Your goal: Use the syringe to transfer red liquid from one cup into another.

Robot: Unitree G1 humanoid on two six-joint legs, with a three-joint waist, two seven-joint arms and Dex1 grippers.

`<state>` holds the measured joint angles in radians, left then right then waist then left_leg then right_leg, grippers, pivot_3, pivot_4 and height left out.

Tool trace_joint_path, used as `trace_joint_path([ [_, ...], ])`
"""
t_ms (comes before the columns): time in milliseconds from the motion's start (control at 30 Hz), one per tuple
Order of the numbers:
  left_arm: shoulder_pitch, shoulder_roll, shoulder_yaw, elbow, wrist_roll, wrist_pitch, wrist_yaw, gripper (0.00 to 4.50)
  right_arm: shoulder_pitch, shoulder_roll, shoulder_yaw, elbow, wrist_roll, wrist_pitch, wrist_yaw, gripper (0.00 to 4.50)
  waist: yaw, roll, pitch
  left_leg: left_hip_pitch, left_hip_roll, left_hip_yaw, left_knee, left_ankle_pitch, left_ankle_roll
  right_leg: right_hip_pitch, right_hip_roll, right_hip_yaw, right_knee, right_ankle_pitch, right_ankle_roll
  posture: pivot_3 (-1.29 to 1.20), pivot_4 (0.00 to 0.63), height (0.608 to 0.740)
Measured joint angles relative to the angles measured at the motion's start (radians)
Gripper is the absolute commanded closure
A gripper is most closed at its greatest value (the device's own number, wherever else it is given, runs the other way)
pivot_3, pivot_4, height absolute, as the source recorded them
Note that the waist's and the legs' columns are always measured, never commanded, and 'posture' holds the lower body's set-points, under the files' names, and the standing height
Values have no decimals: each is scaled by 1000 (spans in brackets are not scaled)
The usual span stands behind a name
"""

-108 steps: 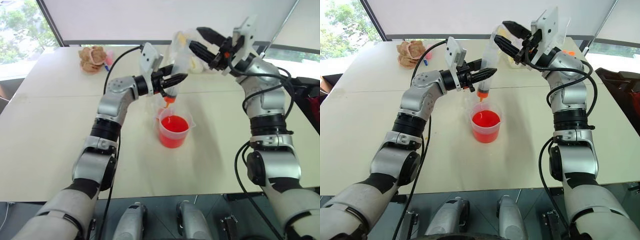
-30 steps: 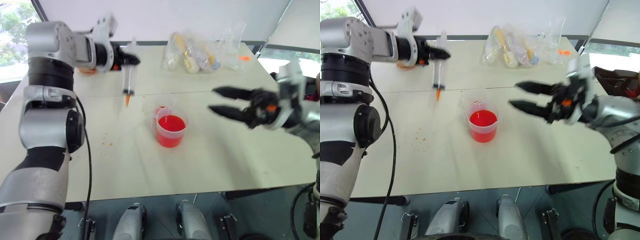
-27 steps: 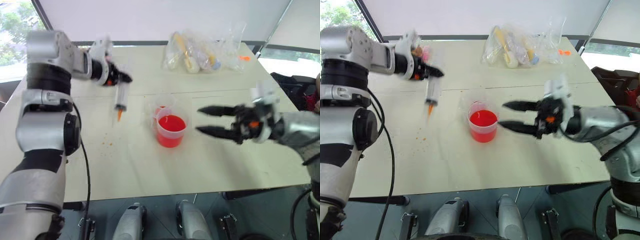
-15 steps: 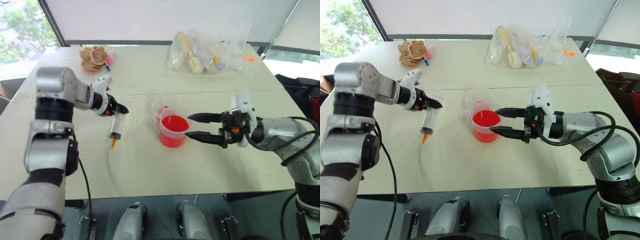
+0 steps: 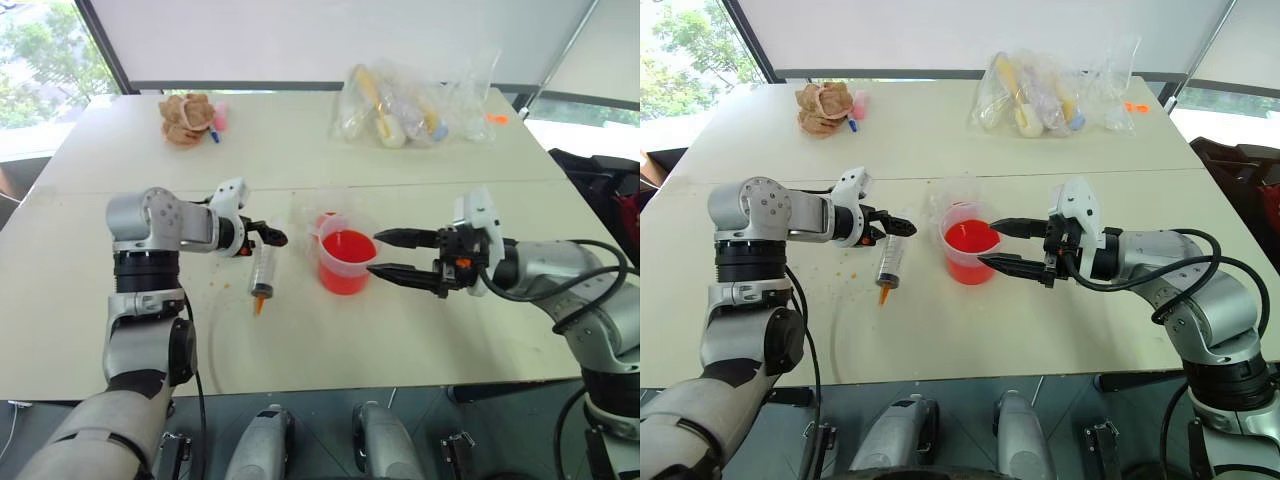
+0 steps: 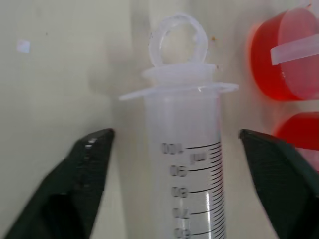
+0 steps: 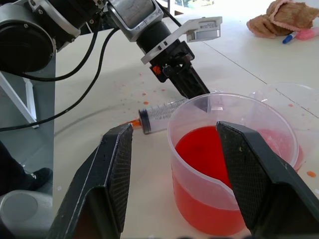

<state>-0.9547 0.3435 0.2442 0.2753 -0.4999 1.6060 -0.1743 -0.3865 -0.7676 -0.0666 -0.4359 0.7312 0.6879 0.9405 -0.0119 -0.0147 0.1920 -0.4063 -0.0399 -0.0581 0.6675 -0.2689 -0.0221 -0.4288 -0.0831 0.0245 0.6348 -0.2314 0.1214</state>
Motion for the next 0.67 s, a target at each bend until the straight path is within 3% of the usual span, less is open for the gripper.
trace_joint_path([
  [233, 50, 24, 16, -127, -9, -42, -35, 40, 0, -9, -46, 32, 2, 0, -1, 1718, 3, 0, 0, 0, 0, 0, 0, 0, 0, 0, 0, 0, 0, 0, 0, 0, 150, 740],
  [400, 161, 48, 80, -272, 11, -412, -93, 40, 13, -16, -159, 69, 33, 7, -39, 1718, 2, 0, 0, 0, 1, 0, -1, 2, -4, 0, -1, 0, -1, 0, -1, 0, 150, 740],
  [500, 290, 151, 37, -371, 41, -655, -236, 40, 45, -11, -245, 75, 73, 24, -77, 1718, 0, 0, 0, 0, 1, 2, -2, 2, -4, 0, -1, 1, -3, 1, -1, 0, 150, 740],
  [667, 489, 238, -8, -447, 63, -862, -403, 40, 143, -11, -329, 84, 96, 25, -113, 1718, 11, 1, -1, 0, 1, 2, -2, 0, 1, 1, -2, 0, -4, 1, -2, 0, 150, 740],
])
